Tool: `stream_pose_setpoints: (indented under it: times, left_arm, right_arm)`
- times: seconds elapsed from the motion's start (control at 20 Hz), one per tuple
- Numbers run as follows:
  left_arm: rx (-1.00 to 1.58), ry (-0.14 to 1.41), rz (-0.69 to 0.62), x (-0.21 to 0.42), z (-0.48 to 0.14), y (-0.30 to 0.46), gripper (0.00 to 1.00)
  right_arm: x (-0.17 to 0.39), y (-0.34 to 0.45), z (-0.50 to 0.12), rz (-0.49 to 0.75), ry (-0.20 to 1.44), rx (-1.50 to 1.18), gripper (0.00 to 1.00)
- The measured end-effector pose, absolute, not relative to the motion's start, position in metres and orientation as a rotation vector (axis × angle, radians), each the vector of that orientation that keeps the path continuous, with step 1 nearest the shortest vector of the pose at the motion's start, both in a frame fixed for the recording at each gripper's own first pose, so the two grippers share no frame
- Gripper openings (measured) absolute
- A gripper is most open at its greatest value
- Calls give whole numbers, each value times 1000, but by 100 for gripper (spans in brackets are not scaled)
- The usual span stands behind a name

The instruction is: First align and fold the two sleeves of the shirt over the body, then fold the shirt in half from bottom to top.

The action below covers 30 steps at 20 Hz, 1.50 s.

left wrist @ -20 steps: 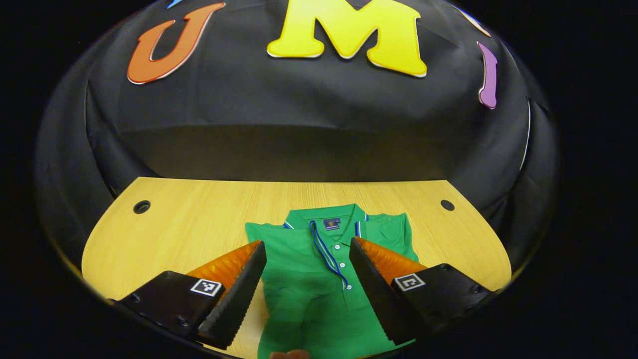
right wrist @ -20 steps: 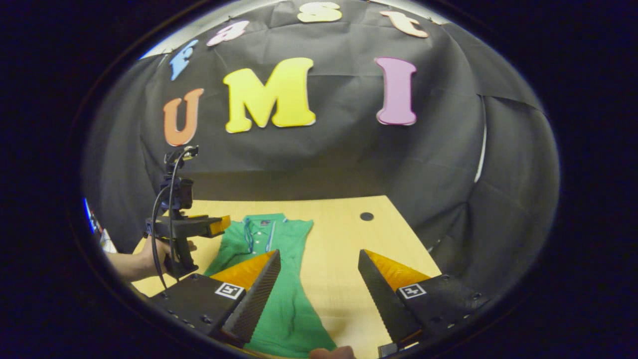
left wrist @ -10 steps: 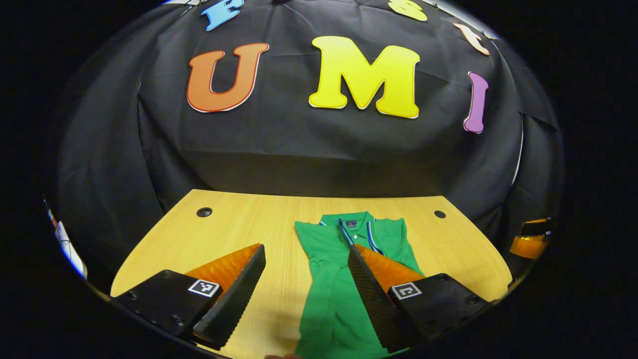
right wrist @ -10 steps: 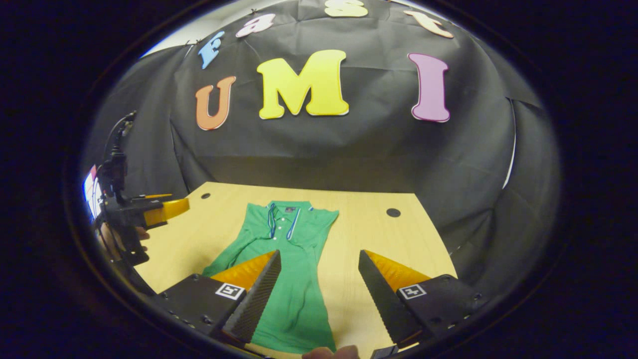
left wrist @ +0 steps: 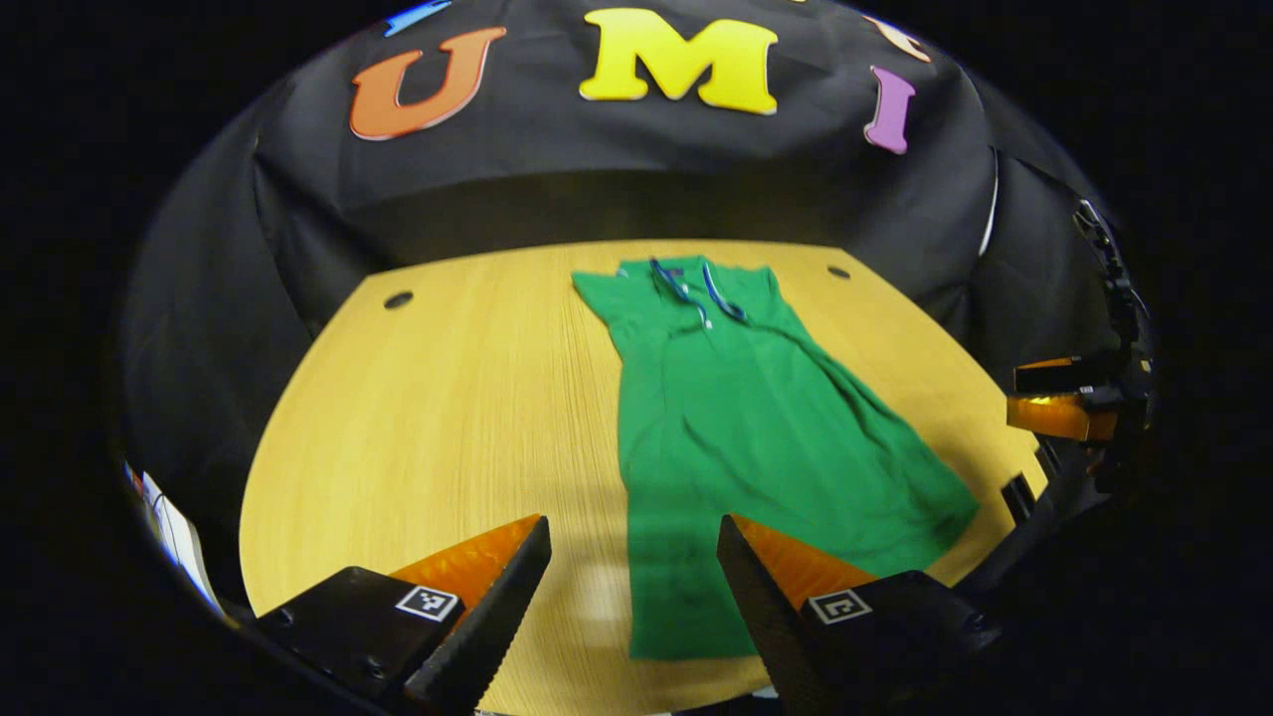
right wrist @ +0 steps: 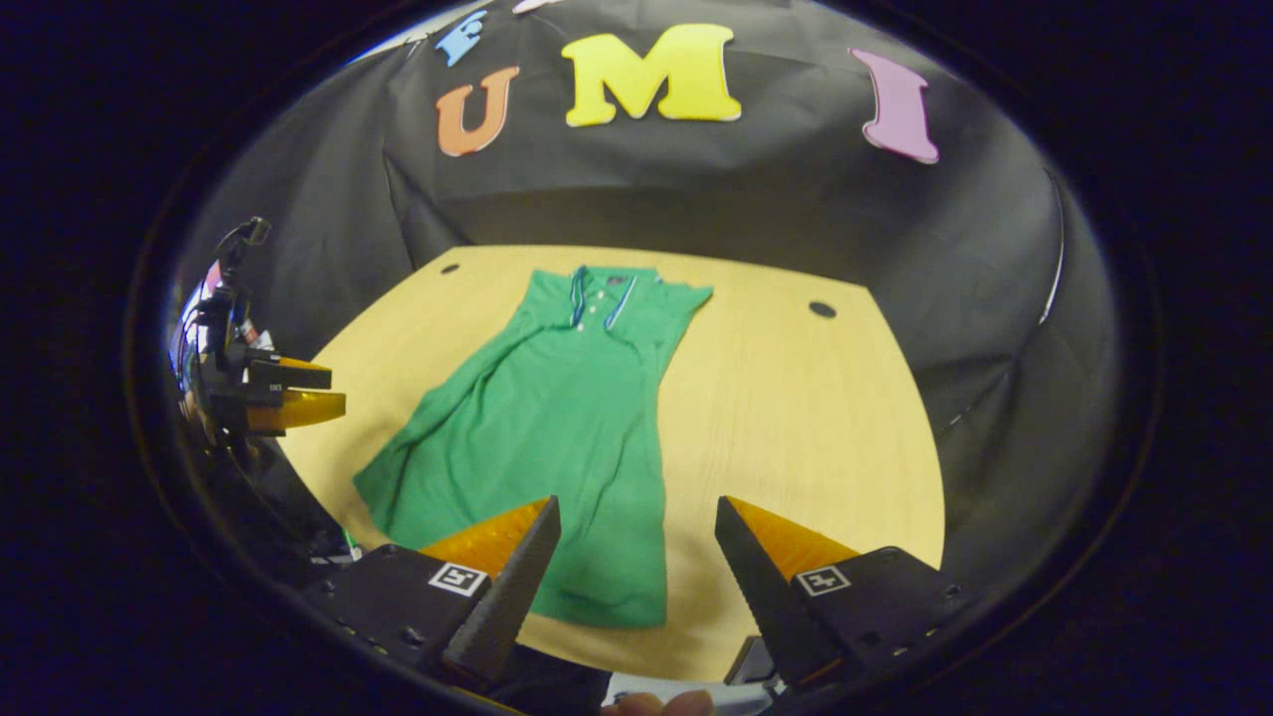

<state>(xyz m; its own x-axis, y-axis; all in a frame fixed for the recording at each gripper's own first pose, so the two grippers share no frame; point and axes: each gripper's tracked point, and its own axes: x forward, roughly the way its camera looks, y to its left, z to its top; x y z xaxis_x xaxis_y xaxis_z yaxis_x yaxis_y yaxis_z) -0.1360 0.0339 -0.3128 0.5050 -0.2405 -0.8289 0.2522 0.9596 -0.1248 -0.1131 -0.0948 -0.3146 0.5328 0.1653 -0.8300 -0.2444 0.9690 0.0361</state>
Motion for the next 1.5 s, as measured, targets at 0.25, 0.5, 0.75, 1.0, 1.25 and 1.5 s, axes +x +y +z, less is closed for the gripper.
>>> stream_pose_setpoints:
  times: [0.25, 0.5, 0.75, 1.0, 1.25, 1.5]
  left_arm:
    - [-20, 1190, -324, -153, -319, 36, 100]
    - [0, 1271, -299, -158, -323, 41, 100]
    - [8, 1322, -279, -166, -330, 35, 100]
    - [77, 1338, -273, -167, -335, 37, 100]
    - [65, 1364, -236, -169, -336, 35, 100]
    - [67, 1437, -258, -176, -334, 27, 76]
  right_arm:
    - [-146, -100, -361, 252, 1121, -105, 97]
    - [-157, -104, -377, 263, 1210, -131, 97]
    - [-163, -107, -379, 252, 1272, -154, 97]
    - [-171, -113, -381, 260, 1313, -199, 94]
    - [-171, -112, -386, 264, 1311, -195, 89]
    - [-168, -108, -387, 226, 1325, -122, 35]
